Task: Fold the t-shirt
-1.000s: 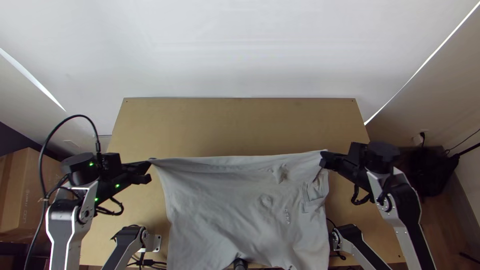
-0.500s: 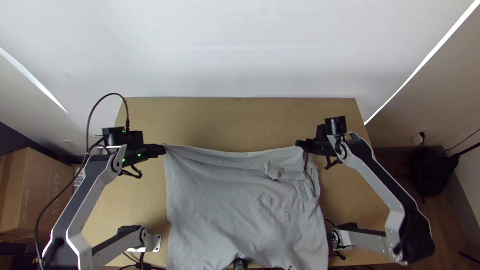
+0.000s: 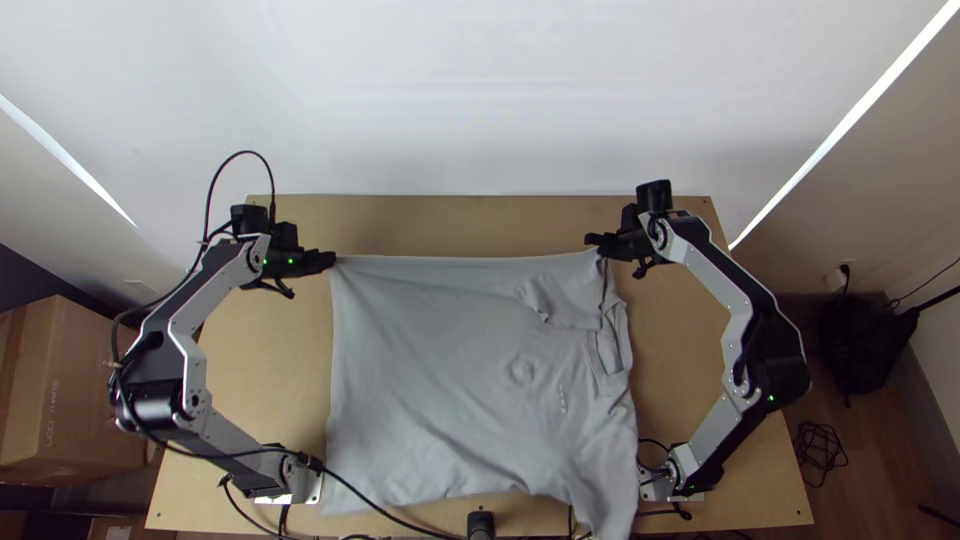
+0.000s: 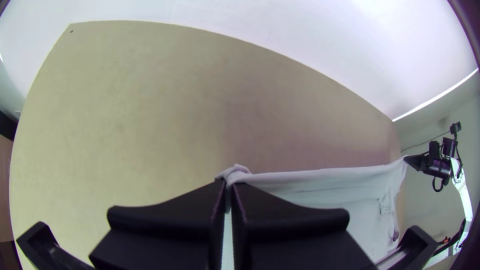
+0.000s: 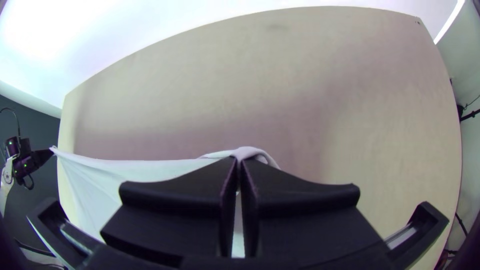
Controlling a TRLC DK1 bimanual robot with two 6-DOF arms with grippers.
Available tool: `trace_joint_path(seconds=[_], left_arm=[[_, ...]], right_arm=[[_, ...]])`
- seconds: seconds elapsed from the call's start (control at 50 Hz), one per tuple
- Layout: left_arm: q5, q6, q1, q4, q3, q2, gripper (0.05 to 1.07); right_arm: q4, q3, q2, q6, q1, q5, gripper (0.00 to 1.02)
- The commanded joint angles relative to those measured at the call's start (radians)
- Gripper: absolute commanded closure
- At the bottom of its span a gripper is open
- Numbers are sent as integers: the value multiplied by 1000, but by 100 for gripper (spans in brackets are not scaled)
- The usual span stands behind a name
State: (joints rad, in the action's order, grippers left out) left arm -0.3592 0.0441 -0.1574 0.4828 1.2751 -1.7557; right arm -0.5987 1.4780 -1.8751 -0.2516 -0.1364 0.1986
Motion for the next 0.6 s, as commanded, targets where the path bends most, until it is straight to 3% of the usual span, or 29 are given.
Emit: trace_joint_path(seconds=[0.0, 0.58], left_arm=[[0, 2, -24, -12, 102, -82, 105], [19, 59, -18, 218, 764, -496, 105]], right_arm=[[-9, 117, -90, 26, 29, -10, 100], [-270, 834, -527, 23, 70, -10, 100]])
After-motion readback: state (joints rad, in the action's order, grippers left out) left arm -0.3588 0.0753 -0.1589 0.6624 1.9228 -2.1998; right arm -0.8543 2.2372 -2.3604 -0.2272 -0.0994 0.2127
